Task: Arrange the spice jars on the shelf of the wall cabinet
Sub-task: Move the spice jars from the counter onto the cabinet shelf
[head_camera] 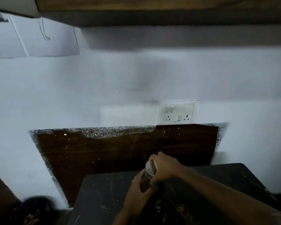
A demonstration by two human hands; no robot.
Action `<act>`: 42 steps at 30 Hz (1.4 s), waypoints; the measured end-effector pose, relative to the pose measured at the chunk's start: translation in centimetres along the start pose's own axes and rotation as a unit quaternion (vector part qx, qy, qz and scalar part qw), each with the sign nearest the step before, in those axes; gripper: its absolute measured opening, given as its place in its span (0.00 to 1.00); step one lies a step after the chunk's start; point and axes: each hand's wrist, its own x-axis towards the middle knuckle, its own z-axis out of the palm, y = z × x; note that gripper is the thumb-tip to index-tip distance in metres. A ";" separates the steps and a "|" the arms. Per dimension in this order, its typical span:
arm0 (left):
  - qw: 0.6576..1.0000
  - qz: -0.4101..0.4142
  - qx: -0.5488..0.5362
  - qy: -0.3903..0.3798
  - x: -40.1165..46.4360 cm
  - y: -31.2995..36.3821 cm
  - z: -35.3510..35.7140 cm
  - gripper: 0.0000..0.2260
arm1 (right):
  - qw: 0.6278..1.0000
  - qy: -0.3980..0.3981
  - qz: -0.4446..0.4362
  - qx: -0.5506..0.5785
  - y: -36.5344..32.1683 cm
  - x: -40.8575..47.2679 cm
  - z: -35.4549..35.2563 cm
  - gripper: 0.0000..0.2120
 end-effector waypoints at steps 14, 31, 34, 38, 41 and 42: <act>0.970 0.137 0.044 0.197 -0.3 13.2 13.3 0.36 | 0.989 0.126 -0.077 0.012 8.1 -14.4 -14.9 0.29; 0.953 0.195 -0.007 0.233 -0.9 23.4 20.9 0.36 | 0.986 0.104 -0.072 0.109 13.1 -23.4 -23.3 0.28; 0.945 0.187 -0.032 0.267 -0.8 24.4 21.3 0.36 | 0.983 0.148 -0.027 0.102 13.0 -23.5 -23.2 0.30; 0.957 0.192 -0.037 0.212 -0.9 25.0 21.4 0.41 | 0.968 0.213 -0.016 0.133 13.0 -23.5 -23.3 0.27; 0.966 0.204 -0.050 0.150 -0.9 25.1 20.9 0.40 | 0.959 0.211 -0.028 0.186 13.3 -23.8 -24.4 0.27; 0.966 0.207 -0.051 0.144 -1.0 25.3 20.7 0.38 | 0.960 0.196 -0.031 0.199 13.5 -24.0 -24.9 0.28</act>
